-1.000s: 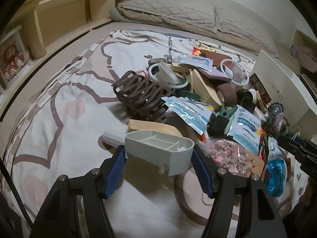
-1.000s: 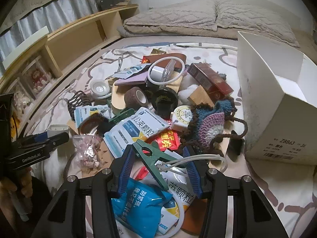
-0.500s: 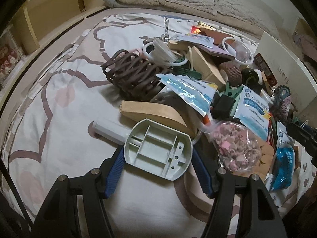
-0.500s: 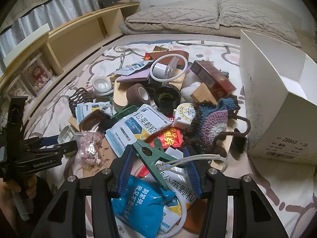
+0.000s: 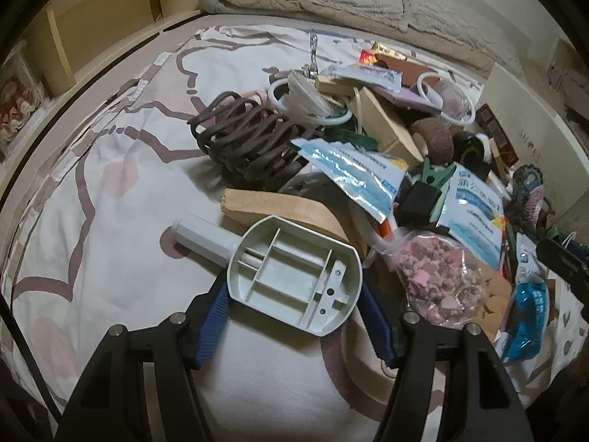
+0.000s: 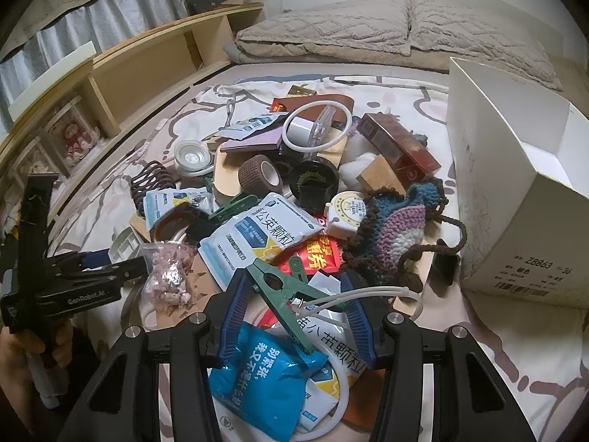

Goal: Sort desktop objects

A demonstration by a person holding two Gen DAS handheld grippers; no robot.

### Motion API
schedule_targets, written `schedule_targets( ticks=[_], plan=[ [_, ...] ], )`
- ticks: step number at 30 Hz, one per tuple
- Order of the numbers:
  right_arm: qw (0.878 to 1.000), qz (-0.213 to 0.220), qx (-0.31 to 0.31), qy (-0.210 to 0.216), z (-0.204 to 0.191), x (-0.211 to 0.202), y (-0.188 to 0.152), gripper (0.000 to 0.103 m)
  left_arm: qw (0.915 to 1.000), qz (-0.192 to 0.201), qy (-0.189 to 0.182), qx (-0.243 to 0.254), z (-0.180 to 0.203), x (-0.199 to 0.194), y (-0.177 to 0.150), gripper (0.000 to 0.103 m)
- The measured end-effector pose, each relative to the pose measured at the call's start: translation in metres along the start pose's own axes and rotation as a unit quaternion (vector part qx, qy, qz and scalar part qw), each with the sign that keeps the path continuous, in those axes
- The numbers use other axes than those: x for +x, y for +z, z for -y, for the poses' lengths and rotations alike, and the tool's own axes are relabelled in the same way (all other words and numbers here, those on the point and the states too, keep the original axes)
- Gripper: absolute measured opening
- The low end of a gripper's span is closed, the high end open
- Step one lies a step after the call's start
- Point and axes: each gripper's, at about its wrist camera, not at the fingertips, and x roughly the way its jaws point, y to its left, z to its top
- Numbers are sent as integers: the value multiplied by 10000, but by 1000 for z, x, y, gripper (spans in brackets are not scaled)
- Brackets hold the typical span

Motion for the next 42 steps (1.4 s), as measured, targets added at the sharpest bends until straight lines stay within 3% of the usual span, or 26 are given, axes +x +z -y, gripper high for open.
schedule_targets(
  ticks=[15,24,32,35,37,42],
  plan=[
    [9999,93,40,-50,2,-5,0,52,9992,285,-167,-220,-7,-17,-4,65],
    [10000,63,3,-21,0,-6,0,52,9999,-120,24,-60,1,-1,-8,65],
    [10000,72,-4,24,0,-7,0,52,9987,-193,-278,-387,-6,2,-6,75],
    [10000,80,-17,38,-1,-7,1,52,9982,-169,-302,-482,-7,2,-5,74],
    [10000,86,-18,45,-1,-8,1,52,9982,-133,-265,-524,-8,2,-4,68],
    [9999,116,-19,36,-1,-9,0,52,9982,-85,-290,-523,-8,0,-5,67]
  ],
)
